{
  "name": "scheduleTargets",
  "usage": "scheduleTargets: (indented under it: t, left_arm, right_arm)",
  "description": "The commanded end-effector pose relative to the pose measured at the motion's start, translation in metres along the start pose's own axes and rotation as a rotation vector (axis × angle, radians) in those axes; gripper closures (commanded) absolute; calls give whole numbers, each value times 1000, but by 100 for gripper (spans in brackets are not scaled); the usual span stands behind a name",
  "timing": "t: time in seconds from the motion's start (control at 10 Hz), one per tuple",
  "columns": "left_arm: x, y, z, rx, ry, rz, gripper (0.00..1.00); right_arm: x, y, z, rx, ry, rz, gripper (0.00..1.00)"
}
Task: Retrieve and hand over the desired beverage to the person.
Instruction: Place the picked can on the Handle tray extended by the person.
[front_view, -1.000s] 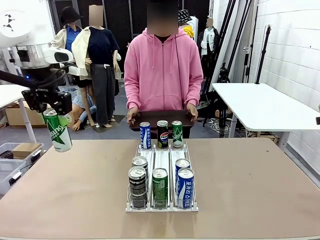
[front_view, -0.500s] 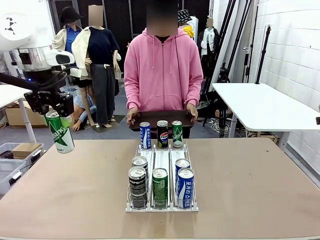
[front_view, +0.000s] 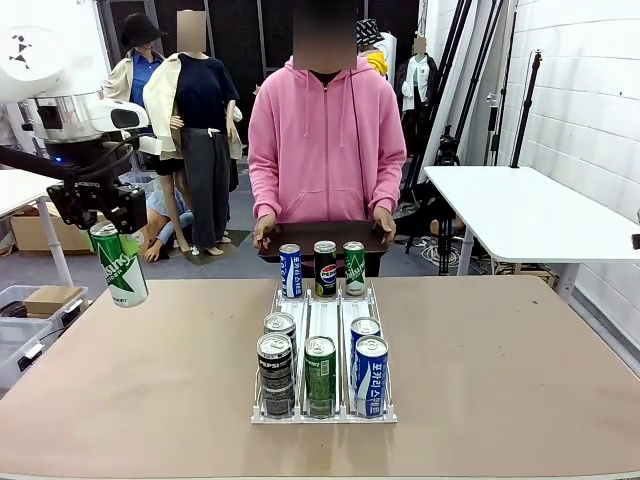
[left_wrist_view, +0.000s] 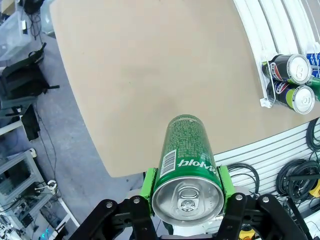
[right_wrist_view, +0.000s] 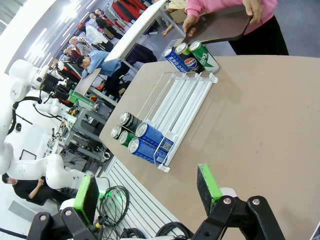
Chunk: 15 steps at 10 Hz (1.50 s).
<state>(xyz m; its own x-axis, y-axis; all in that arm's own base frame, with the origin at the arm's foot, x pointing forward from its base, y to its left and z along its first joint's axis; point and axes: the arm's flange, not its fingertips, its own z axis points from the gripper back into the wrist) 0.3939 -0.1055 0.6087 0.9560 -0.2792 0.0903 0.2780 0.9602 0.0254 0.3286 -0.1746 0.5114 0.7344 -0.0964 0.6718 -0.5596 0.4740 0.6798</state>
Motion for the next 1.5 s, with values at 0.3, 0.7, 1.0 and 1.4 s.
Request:
scheduleTargets:
  t: [0.3, 0.7, 1.0, 1.4]
  left_arm:
    - [-1, 2, 5, 6, -5, 1, 100]
    - [-1, 2, 5, 6, -5, 1, 100]
    - [-1, 2, 5, 6, -5, 1, 100]
    - [-1, 2, 5, 6, -5, 1, 100]
  right_arm:
    - [2, 0, 0, 21, -23, 5, 0]
    - [2, 0, 0, 21, -23, 5, 0]
    - [2, 0, 0, 21, -23, 5, 0]
    - [2, 0, 0, 21, -23, 5, 0]
